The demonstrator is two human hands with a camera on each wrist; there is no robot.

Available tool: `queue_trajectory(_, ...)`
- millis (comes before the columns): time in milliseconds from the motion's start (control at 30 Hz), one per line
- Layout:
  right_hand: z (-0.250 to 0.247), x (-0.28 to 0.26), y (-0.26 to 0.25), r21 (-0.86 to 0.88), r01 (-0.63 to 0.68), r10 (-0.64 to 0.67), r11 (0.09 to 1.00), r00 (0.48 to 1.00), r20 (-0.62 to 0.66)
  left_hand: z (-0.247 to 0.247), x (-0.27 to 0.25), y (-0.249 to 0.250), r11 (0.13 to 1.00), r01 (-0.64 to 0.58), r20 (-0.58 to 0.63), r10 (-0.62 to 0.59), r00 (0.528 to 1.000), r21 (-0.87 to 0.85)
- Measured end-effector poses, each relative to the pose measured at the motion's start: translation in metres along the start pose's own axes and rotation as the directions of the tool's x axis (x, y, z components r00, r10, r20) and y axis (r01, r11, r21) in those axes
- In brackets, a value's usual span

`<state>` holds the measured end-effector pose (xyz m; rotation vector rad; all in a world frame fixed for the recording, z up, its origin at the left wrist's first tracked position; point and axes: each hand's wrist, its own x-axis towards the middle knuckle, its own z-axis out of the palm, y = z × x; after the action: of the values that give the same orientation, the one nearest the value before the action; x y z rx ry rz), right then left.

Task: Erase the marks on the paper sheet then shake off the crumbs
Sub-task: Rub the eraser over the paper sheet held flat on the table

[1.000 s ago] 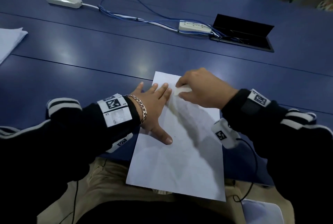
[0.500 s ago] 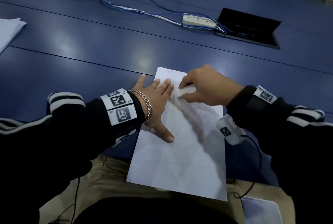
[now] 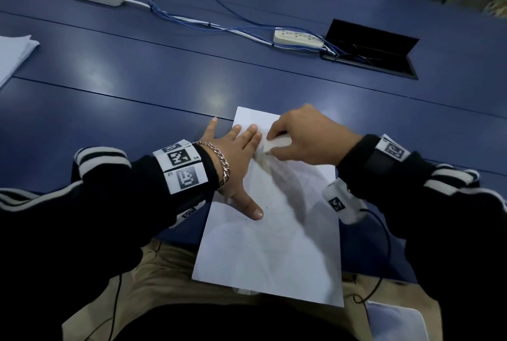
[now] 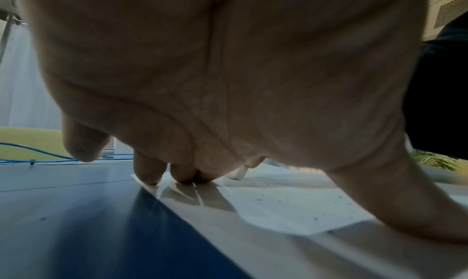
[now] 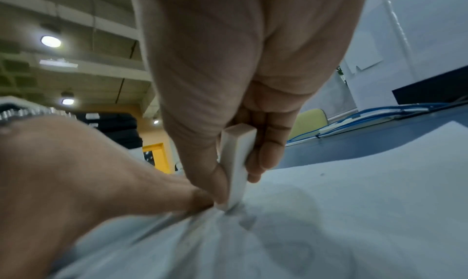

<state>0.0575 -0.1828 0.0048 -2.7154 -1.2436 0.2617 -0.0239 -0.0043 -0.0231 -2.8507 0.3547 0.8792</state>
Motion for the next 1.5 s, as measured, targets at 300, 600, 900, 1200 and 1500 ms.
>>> queue_trajectory(300,-0.004,-0.026,0.045,-0.053,-0.174,0.173,0.983,0.984,-0.028,-0.006,0.002,0.0,0.997,-0.038,-0.048,0.035,0.998,-0.063)
queue_trajectory(600,-0.008,-0.01,0.034,-0.094,-0.145,0.15,0.985,0.988,0.047,-0.013,0.016,-0.006,0.995,-0.039,-0.007,0.039,0.999,-0.095)
queue_trajectory(900,0.006,0.004,0.022,-0.031,-0.033,0.031,0.999,0.998,-0.059,-0.013,0.021,-0.004,0.997,-0.007,0.034,0.009,0.999,-0.072)
queue_trajectory(1200,0.0,0.002,0.02,-0.029,0.019,-0.018,0.999,1.0,0.015,-0.013,0.023,-0.003,0.998,0.001,0.036,0.001,0.999,-0.058)
queue_trajectory(1500,0.001,-0.011,0.007,-0.022,0.093,-0.09,0.995,0.99,0.111,-0.015,0.022,-0.002,0.999,0.019,0.024,-0.018,1.0,-0.039)
